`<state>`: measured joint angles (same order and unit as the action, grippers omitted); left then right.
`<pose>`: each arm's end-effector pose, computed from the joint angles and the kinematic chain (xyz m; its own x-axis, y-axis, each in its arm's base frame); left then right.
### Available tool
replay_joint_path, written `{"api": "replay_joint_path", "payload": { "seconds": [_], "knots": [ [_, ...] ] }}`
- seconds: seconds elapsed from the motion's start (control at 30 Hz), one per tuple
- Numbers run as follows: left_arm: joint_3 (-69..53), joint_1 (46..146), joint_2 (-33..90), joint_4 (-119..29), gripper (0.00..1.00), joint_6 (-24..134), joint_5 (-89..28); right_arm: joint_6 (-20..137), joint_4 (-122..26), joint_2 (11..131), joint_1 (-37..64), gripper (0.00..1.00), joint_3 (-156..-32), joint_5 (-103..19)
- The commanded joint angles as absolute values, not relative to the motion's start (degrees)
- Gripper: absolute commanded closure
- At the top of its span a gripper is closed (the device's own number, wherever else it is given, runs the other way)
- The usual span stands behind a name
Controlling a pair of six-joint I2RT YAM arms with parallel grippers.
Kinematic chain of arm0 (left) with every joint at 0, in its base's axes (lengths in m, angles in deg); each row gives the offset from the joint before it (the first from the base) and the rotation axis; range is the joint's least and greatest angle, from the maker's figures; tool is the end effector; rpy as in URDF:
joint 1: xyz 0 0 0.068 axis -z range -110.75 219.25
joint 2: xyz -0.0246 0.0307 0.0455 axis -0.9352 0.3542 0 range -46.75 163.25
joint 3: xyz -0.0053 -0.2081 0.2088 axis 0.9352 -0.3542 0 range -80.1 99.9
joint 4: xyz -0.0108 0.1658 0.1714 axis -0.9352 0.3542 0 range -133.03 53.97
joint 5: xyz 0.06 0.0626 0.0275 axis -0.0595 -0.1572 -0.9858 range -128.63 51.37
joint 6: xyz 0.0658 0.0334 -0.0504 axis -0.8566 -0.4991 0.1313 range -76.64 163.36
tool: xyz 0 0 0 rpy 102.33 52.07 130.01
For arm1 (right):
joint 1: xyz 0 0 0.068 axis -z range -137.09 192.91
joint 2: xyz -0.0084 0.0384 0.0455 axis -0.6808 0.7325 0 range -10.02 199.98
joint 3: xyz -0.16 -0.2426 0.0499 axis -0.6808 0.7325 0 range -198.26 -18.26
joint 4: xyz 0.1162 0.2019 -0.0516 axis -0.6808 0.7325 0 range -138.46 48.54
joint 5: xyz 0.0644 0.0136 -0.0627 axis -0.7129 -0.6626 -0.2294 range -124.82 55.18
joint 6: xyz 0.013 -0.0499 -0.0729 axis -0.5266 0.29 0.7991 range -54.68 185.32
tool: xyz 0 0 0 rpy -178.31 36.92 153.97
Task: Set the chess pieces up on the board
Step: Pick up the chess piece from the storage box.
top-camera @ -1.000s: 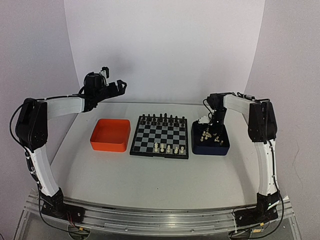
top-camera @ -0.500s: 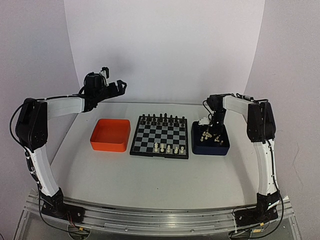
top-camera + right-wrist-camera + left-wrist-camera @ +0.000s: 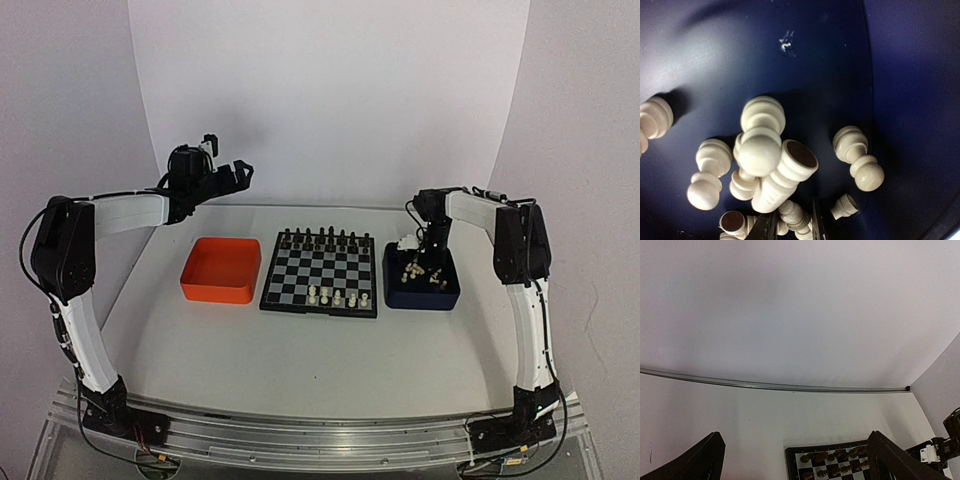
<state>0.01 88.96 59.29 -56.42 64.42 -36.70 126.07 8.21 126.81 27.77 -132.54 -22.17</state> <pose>0.4451 -0.1622 0.3133 -0.3229 -0.2659 -0.9083 0.2698 0.8940 -0.3576 0.4719 0.1096 0.1316 -0.2756 -0.9564 0.0962 -0.9325 0.2417 -0.2683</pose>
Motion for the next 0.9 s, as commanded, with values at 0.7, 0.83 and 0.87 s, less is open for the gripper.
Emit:
{"api": "replay_joint_path", "payload": {
  "seconds": [0.7,0.83,0.87],
  "knots": [
    [0.8,88.9,56.2,-56.2,0.00,63.9,-36.0,126.6,8.9,124.7,28.0,0.86,-129.4,-15.9],
    [0.8,88.9,56.0,-56.3,0.00,63.8,-35.9,126.3,9.0,124.6,28.0,0.96,-129.5,-15.9],
    [0.8,88.9,56.0,-56.3,0.00,63.8,-35.9,126.1,9.0,124.6,28.0,0.97,-129.7,-15.9]
  ]
}}
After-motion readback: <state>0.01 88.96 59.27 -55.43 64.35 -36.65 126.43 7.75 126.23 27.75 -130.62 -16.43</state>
